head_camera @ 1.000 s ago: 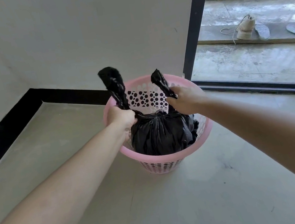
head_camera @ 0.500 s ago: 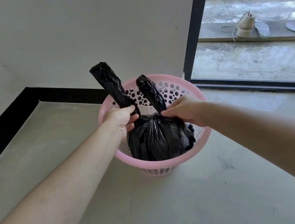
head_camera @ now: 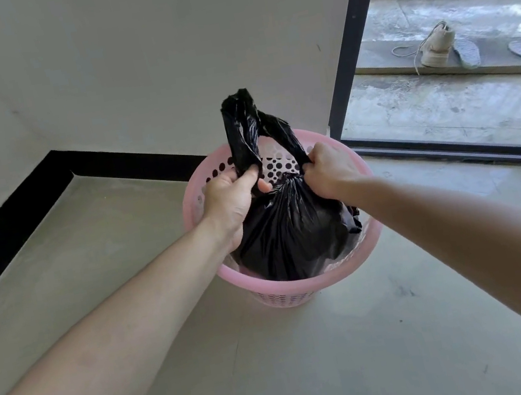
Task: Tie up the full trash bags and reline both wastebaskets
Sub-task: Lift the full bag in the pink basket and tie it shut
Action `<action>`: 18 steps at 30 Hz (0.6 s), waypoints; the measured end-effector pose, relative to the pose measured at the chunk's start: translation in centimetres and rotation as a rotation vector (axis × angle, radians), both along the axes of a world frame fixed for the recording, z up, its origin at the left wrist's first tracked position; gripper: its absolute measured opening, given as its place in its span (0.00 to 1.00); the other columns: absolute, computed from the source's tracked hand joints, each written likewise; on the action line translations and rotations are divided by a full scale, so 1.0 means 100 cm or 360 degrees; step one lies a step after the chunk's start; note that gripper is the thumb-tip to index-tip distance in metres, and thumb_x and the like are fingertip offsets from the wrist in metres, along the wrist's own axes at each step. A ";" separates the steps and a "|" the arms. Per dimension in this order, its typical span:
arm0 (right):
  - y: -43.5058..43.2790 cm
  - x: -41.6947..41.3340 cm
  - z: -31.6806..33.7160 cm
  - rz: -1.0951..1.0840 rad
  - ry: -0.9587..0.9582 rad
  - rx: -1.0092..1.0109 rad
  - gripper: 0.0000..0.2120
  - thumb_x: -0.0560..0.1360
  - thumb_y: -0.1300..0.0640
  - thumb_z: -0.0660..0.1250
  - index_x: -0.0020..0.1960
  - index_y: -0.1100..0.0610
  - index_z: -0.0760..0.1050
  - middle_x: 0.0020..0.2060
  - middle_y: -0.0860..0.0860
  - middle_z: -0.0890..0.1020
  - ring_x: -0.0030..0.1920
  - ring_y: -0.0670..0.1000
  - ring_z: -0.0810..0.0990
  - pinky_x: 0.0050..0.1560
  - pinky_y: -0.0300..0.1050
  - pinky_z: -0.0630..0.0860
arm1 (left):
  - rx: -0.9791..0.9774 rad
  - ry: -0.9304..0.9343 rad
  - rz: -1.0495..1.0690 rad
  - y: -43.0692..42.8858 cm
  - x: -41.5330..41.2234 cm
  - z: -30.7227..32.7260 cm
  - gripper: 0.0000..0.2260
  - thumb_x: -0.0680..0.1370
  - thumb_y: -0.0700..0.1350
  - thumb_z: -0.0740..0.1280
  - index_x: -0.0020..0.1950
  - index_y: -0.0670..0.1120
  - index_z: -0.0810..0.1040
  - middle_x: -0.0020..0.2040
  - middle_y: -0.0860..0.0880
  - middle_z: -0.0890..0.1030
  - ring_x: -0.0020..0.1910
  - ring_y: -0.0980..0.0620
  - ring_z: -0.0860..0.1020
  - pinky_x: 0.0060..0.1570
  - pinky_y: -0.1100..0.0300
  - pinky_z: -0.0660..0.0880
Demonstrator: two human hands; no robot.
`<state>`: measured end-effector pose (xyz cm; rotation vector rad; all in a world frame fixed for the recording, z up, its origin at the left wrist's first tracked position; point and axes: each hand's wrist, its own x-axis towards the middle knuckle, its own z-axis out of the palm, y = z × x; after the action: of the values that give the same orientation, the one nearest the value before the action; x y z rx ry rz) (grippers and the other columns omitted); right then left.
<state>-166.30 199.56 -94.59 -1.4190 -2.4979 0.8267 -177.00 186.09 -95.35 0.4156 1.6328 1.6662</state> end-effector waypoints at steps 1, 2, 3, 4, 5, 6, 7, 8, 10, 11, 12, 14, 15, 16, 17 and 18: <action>0.002 -0.003 -0.001 -0.0017 -0.0040 0.0040 0.06 0.79 0.60 0.60 0.49 0.60 0.74 0.43 0.55 0.78 0.44 0.56 0.75 0.38 0.48 0.67 | 0.0003 -0.0008 -0.0029 -0.001 0.000 0.000 0.12 0.78 0.46 0.69 0.35 0.46 0.84 0.33 0.48 0.82 0.42 0.48 0.81 0.57 0.46 0.78; 0.003 -0.005 -0.002 -0.0019 -0.0044 0.0063 0.06 0.79 0.60 0.60 0.50 0.60 0.74 0.44 0.55 0.78 0.44 0.56 0.75 0.38 0.48 0.67 | 0.0016 -0.0008 -0.0029 -0.001 0.000 0.001 0.11 0.79 0.44 0.69 0.38 0.43 0.83 0.32 0.48 0.81 0.40 0.49 0.81 0.54 0.49 0.79; 0.002 -0.007 -0.002 -0.0006 -0.0016 0.0081 0.05 0.79 0.59 0.60 0.49 0.60 0.74 0.44 0.55 0.78 0.45 0.56 0.75 0.39 0.48 0.67 | 0.0031 -0.0012 -0.0008 -0.003 -0.002 0.002 0.09 0.79 0.43 0.68 0.41 0.41 0.81 0.30 0.49 0.80 0.38 0.51 0.80 0.47 0.55 0.80; 0.001 -0.007 -0.001 0.0021 0.0026 0.0105 0.06 0.79 0.57 0.61 0.49 0.58 0.75 0.43 0.53 0.78 0.46 0.56 0.76 0.40 0.47 0.67 | 0.0038 -0.0029 0.0023 -0.004 -0.004 0.005 0.08 0.80 0.42 0.67 0.45 0.39 0.79 0.29 0.50 0.79 0.36 0.52 0.80 0.40 0.59 0.79; -0.001 -0.006 0.002 0.0061 0.0081 0.0119 0.06 0.80 0.55 0.62 0.49 0.56 0.76 0.43 0.52 0.79 0.47 0.55 0.77 0.42 0.46 0.68 | 0.0032 -0.0055 0.0057 -0.006 -0.008 0.006 0.06 0.81 0.41 0.65 0.48 0.39 0.78 0.28 0.50 0.77 0.34 0.53 0.78 0.35 0.61 0.77; -0.004 -0.003 0.006 0.0102 0.0166 0.0098 0.06 0.80 0.53 0.64 0.50 0.54 0.77 0.43 0.50 0.80 0.47 0.53 0.78 0.43 0.45 0.69 | 0.0024 -0.0098 0.0078 -0.008 -0.014 0.004 0.05 0.81 0.41 0.64 0.50 0.40 0.76 0.28 0.51 0.75 0.32 0.54 0.77 0.33 0.61 0.75; -0.008 0.000 0.010 0.0138 0.0291 0.0015 0.06 0.80 0.52 0.66 0.50 0.53 0.79 0.43 0.48 0.82 0.46 0.51 0.80 0.45 0.44 0.72 | 0.0024 -0.0165 0.0084 -0.010 -0.021 0.002 0.05 0.81 0.43 0.62 0.50 0.42 0.75 0.27 0.52 0.72 0.31 0.54 0.74 0.34 0.60 0.71; -0.013 0.002 0.013 0.0171 0.0445 -0.0126 0.06 0.79 0.51 0.68 0.49 0.53 0.80 0.42 0.47 0.85 0.45 0.50 0.82 0.46 0.43 0.76 | 0.0037 -0.0242 0.0067 -0.013 -0.027 0.001 0.05 0.81 0.44 0.62 0.47 0.46 0.74 0.28 0.52 0.69 0.31 0.54 0.71 0.35 0.59 0.67; -0.024 0.003 0.017 0.0226 0.0739 -0.0431 0.05 0.77 0.52 0.71 0.48 0.53 0.83 0.42 0.48 0.87 0.46 0.51 0.86 0.53 0.47 0.81 | 0.0027 -0.0280 0.0015 -0.016 -0.034 -0.001 0.09 0.80 0.44 0.61 0.40 0.50 0.71 0.29 0.52 0.66 0.31 0.54 0.67 0.37 0.57 0.64; -0.027 0.002 0.017 0.0245 0.0846 -0.0545 0.04 0.77 0.53 0.72 0.49 0.53 0.83 0.43 0.49 0.87 0.47 0.52 0.86 0.56 0.50 0.81 | 0.0002 -0.0247 0.0010 -0.016 -0.036 -0.003 0.11 0.80 0.42 0.60 0.37 0.50 0.68 0.29 0.52 0.66 0.31 0.53 0.67 0.38 0.56 0.65; -0.030 0.001 0.018 0.0265 0.0930 -0.0648 0.04 0.77 0.55 0.72 0.49 0.54 0.84 0.44 0.50 0.87 0.48 0.54 0.86 0.58 0.51 0.81 | 0.0001 -0.0221 0.0017 -0.016 -0.037 -0.005 0.13 0.81 0.41 0.59 0.37 0.49 0.67 0.29 0.52 0.67 0.31 0.53 0.67 0.39 0.56 0.65; -0.033 -0.001 0.018 0.0304 0.1008 -0.0807 0.04 0.78 0.57 0.71 0.51 0.55 0.83 0.43 0.51 0.87 0.44 0.51 0.85 0.55 0.47 0.81 | 0.0022 -0.0219 0.0077 -0.014 -0.039 -0.007 0.13 0.82 0.40 0.57 0.37 0.47 0.67 0.29 0.50 0.68 0.31 0.52 0.67 0.40 0.56 0.67; -0.034 -0.002 0.018 0.0338 0.1017 -0.0840 0.04 0.78 0.58 0.70 0.52 0.55 0.83 0.40 0.49 0.86 0.41 0.47 0.84 0.51 0.41 0.81 | 0.0028 -0.0225 0.0087 -0.013 -0.038 -0.007 0.13 0.83 0.40 0.56 0.38 0.47 0.68 0.29 0.50 0.68 0.30 0.52 0.67 0.39 0.57 0.67; -0.034 -0.002 0.019 0.0368 0.1010 -0.0856 0.05 0.79 0.59 0.69 0.52 0.56 0.83 0.36 0.45 0.85 0.38 0.43 0.82 0.46 0.36 0.79 | 0.0049 -0.0243 0.0070 -0.012 -0.037 -0.005 0.13 0.83 0.41 0.56 0.38 0.48 0.69 0.29 0.50 0.67 0.30 0.52 0.67 0.38 0.58 0.67; -0.035 -0.001 0.019 0.0386 0.0997 -0.0872 0.05 0.79 0.60 0.68 0.53 0.56 0.82 0.33 0.43 0.84 0.35 0.40 0.80 0.42 0.33 0.76 | 0.0094 -0.0284 0.0035 -0.011 -0.035 -0.001 0.13 0.82 0.42 0.55 0.38 0.48 0.70 0.30 0.50 0.66 0.29 0.53 0.66 0.36 0.59 0.66; -0.035 -0.001 0.019 0.0385 0.0982 -0.0887 0.06 0.79 0.61 0.68 0.54 0.57 0.82 0.32 0.42 0.83 0.33 0.39 0.80 0.40 0.31 0.75 | 0.0168 -0.0374 -0.0004 -0.011 -0.033 0.004 0.15 0.82 0.43 0.54 0.38 0.49 0.73 0.31 0.50 0.64 0.29 0.53 0.64 0.34 0.60 0.65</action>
<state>-166.38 196.09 -92.69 -0.7721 -2.0437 1.7898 -180.29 184.97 -94.98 0.2620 1.3768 1.7339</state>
